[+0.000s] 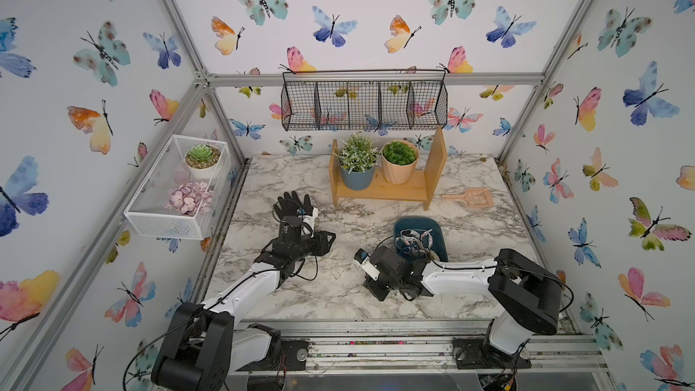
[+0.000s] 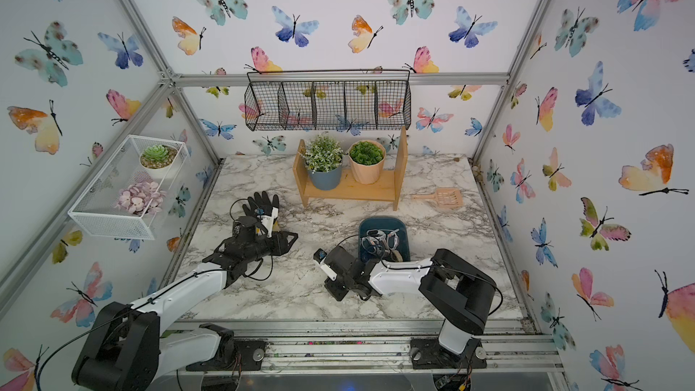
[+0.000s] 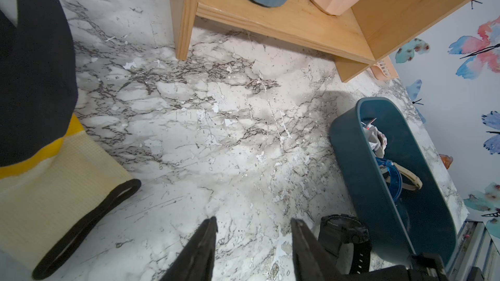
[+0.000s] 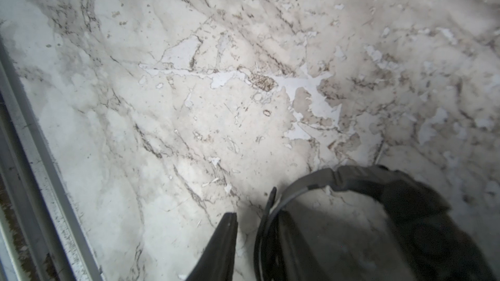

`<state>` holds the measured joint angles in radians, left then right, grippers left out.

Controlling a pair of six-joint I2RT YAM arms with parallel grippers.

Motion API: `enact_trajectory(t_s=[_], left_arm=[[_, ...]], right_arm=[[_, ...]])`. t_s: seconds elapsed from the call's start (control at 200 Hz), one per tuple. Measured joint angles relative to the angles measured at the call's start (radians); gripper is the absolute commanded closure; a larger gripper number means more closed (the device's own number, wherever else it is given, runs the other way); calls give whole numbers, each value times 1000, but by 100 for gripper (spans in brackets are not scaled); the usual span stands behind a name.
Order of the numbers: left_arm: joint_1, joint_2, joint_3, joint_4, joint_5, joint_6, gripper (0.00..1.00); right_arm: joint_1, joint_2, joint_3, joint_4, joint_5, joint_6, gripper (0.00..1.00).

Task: Put the watch into the storage box
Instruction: Pick up the watch at the center of the board.

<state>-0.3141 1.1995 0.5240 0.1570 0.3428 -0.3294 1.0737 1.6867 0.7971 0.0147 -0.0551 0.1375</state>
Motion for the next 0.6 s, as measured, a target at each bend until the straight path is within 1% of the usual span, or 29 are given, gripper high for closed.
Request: enact_trajectory(t_s=[0.15,0.37,0.601], left_arm=[[0,0,0,3,4,0,51],[0,0,-1,4,13,0,51],[0,-18,-6,7,26,0,51]], right_arm=[[5,6,1,2,3,2,86],[8,8,8,10,7,1,97],[11,3,12,29,0,-7,98]])
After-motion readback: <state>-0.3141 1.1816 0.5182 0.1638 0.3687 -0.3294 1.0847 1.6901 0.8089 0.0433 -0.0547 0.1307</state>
